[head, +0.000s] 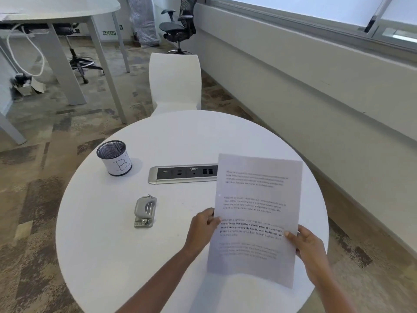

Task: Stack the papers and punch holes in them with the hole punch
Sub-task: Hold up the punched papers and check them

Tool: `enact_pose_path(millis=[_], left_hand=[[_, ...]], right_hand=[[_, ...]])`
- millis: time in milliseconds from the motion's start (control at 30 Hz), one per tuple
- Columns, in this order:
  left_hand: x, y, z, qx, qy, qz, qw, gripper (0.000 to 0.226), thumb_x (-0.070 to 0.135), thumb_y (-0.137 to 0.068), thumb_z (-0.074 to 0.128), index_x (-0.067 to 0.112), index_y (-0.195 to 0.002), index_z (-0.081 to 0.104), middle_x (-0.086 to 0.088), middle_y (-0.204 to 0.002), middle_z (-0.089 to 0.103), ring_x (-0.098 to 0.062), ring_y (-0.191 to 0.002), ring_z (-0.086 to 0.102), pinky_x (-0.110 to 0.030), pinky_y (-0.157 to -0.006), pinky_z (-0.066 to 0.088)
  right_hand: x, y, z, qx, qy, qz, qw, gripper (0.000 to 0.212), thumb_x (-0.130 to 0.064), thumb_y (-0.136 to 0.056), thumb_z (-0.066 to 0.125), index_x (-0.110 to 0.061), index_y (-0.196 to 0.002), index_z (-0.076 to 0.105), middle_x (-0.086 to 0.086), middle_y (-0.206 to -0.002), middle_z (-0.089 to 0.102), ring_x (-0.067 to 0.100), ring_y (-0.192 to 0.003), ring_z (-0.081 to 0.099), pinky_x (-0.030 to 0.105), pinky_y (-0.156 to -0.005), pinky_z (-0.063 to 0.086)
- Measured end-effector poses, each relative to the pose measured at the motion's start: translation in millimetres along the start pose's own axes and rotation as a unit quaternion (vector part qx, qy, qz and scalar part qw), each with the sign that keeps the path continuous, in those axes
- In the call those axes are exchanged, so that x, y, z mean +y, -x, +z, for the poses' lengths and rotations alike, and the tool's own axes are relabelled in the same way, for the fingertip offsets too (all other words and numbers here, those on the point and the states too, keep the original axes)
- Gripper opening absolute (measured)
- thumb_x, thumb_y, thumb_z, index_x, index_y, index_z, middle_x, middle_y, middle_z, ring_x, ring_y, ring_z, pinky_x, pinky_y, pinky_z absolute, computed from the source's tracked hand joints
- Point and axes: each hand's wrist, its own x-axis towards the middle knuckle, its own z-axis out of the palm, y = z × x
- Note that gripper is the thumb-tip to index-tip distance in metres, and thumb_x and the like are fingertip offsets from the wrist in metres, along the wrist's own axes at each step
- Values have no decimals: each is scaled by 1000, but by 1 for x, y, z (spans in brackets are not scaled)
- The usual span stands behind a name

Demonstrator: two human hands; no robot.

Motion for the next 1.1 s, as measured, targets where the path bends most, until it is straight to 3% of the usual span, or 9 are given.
enact_pose_path(millis=[67, 133, 233, 333, 400, 500, 767, 967, 1100], left_hand=[[20, 0, 0, 42, -9, 47, 998, 19, 13, -91, 53, -5, -91, 59, -14, -88, 70, -28, -75, 66, -36, -64, 52], [36, -1, 1, 70, -12, 88, 994, 15, 13, -91, 53, 0, -92, 60, -4, -85, 68, -18, -71, 64, -30, -60, 50], [46, -4, 5, 94, -5, 123, 988, 8, 10, -91, 53, 15, -88, 58, 6, -81, 64, 5, -62, 56, -12, -55, 40], [41, -4, 14, 94, -8, 105, 990, 10, 7, -91, 52, 16, -88, 56, 7, -86, 62, 14, -63, 55, -5, -54, 39], [33, -2, 20, 100, -5, 91, 991, 14, 7, -91, 53, 9, -100, 63, 6, -95, 64, 16, -69, 57, -4, -59, 42], [25, 3, 27, 107, -3, 60, 992, 24, 8, -91, 53, 2, -112, 62, 4, -103, 65, 7, -74, 61, -2, -63, 43], [26, 0, 41, 129, -29, 37, 991, 25, 13, -93, 50, 6, -115, 61, 1, -102, 65, -19, -81, 61, -6, -59, 47], [37, -16, 62, 120, -58, -7, 991, 20, 16, -92, 52, 6, -105, 63, -7, -95, 69, -27, -84, 66, -34, -68, 51], [37, -31, 82, 100, -82, -67, 989, 18, 15, -90, 54, 2, -99, 64, -10, -95, 69, -29, -86, 64, -34, -71, 48]], right_hand=[[-6, -5, -1, 12, -5, -37, 999, 78, -60, -31, 82, -19, -95, 67, -13, -78, 75, 11, -74, 70, 22, -64, 58], [-13, -10, -2, 22, -13, -66, 998, 53, -42, -57, 80, -15, -100, 66, -19, -78, 73, 14, -83, 68, 20, -71, 56], [-20, -18, -4, 35, -17, -103, 994, 55, -56, -48, 80, -24, -91, 66, -23, -78, 72, 5, -82, 67, 12, -68, 54], [-16, -25, -5, 34, 7, -109, 993, 14, -13, -82, 63, -20, -94, 63, -24, -74, 71, 14, -87, 63, 17, -77, 53], [-8, -29, -7, 33, 39, -106, 993, 22, 0, -86, 53, -15, -100, 61, -11, -86, 71, 16, -90, 61, 35, -90, 48], [1, -32, -9, 13, 77, -96, 992, 22, -2, -88, 51, -15, -104, 59, 5, -101, 65, 24, -97, 60, 40, -93, 45], [4, -41, -24, -5, 121, -103, 987, 21, -8, -91, 49, -26, -89, 59, -3, -92, 67, 23, -90, 62, 40, -80, 49], [-4, -56, -47, 0, 151, -86, 985, 14, -9, -91, 49, -19, -87, 58, 9, -89, 68, 30, -82, 65, 48, -75, 52], [-7, -77, -62, -7, 178, -46, 983, 12, -9, -90, 51, -15, -97, 58, 13, -93, 69, 31, -83, 65, 48, -76, 54]])
